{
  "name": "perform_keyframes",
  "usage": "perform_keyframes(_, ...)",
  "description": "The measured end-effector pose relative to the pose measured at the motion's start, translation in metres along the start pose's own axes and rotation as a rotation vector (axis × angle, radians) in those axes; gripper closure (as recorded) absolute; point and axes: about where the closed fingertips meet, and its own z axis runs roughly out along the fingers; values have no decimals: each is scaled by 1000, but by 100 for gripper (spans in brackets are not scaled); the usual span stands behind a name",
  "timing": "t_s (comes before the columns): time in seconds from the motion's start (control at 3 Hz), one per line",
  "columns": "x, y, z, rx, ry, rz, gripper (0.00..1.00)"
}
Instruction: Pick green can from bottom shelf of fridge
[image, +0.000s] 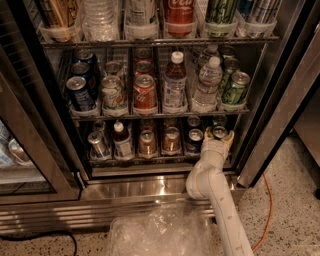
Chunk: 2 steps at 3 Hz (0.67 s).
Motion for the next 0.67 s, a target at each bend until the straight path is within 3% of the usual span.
perform_keyframes(0.33,-17,-4,-13,-34,-12,6,100)
perform_keyframes(0.67,-20,-11,-30,-59,-20,1,100)
